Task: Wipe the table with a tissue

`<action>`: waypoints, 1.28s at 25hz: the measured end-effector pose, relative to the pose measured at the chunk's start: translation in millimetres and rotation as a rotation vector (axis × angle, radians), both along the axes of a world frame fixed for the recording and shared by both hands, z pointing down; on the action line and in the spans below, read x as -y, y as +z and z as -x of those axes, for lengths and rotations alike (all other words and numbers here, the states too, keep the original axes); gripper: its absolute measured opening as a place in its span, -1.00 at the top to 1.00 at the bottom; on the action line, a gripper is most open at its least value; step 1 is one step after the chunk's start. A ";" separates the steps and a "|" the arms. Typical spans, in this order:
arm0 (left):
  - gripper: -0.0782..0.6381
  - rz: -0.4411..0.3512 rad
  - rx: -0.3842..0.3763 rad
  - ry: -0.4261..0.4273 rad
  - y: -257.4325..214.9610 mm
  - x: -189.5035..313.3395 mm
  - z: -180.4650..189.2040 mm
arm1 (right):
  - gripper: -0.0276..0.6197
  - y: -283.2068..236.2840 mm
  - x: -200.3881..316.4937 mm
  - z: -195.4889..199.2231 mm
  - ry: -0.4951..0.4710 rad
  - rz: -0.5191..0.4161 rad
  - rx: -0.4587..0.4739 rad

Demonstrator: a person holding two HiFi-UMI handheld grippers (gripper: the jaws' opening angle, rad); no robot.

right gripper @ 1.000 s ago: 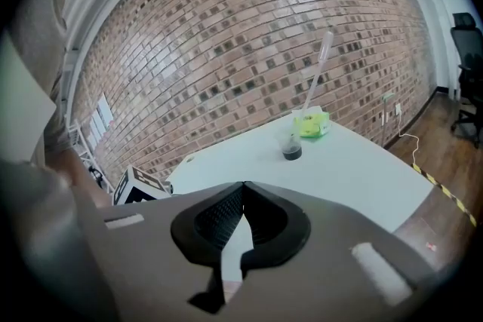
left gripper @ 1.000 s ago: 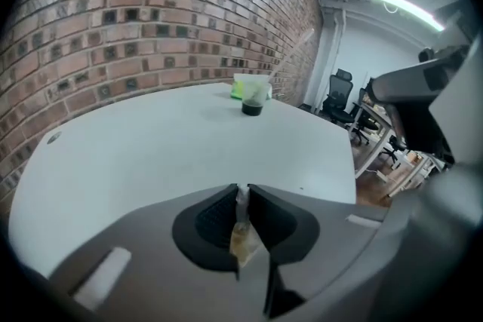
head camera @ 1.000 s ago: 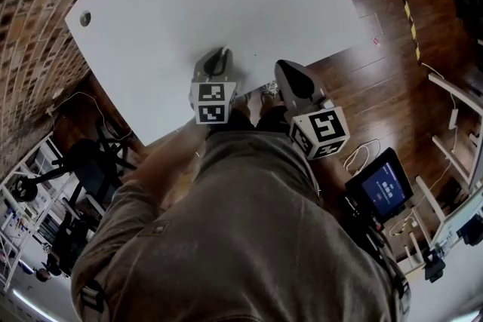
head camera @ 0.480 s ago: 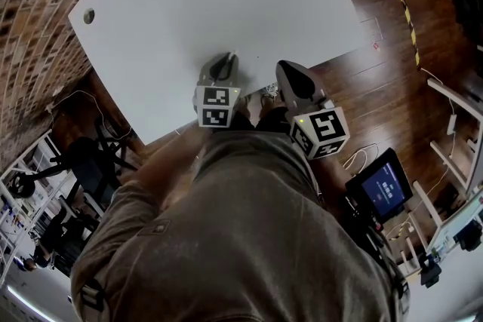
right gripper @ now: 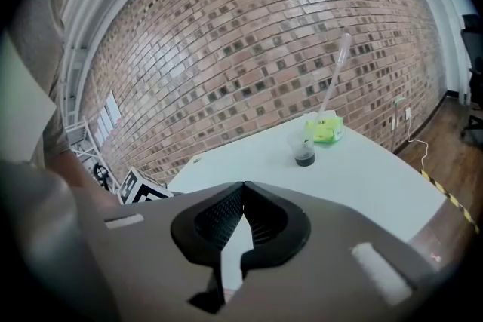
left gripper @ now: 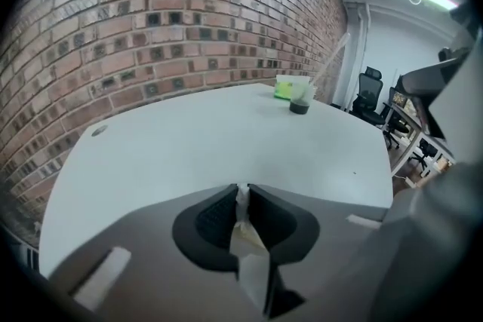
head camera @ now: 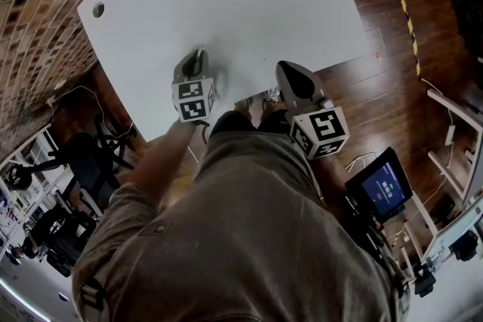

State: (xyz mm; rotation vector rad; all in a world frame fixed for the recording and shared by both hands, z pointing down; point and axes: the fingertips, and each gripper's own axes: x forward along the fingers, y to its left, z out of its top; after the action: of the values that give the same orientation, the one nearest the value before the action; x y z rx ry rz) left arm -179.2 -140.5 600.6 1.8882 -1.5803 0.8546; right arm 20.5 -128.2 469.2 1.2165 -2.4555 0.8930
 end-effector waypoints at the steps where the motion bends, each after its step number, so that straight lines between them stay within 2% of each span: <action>1: 0.67 -0.002 0.000 0.010 -1.0 -0.7 -4.0 | 0.89 0.4 -0.3 -0.1 -0.001 0.000 0.000; 10: 0.67 0.050 -0.080 0.209 5.9 -41.7 -73.7 | 0.89 3.2 -2.1 -1.0 -0.003 -0.003 0.000; 14: 0.67 0.067 -0.094 0.242 10.7 -53.9 -81.5 | 0.89 3.7 -4.2 1.7 -0.020 -0.010 0.000; 19: 0.67 0.029 -0.101 0.170 6.0 -41.9 -64.7 | 0.89 5.3 -5.3 2.4 -0.044 -0.020 0.001; 24: 0.67 -0.076 -0.140 0.045 -26.9 -33.5 -42.5 | 0.89 5.7 -7.5 5.8 -0.065 -0.029 0.024; 29: 0.67 -0.183 -0.160 -0.103 -73.0 -48.0 -29.2 | 0.89 7.7 -22.9 14.7 -0.156 -0.026 0.043; 32: 0.67 -0.233 -0.177 -0.161 -93.4 -60.4 -31.1 | 0.89 11.2 -31.6 20.4 -0.224 -0.021 0.041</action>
State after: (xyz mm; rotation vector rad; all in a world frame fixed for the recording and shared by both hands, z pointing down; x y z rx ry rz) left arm -148.1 -80.1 507.2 1.9009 -1.7534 0.4375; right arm 0.1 -96.6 480.4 0.9136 -2.5752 0.8394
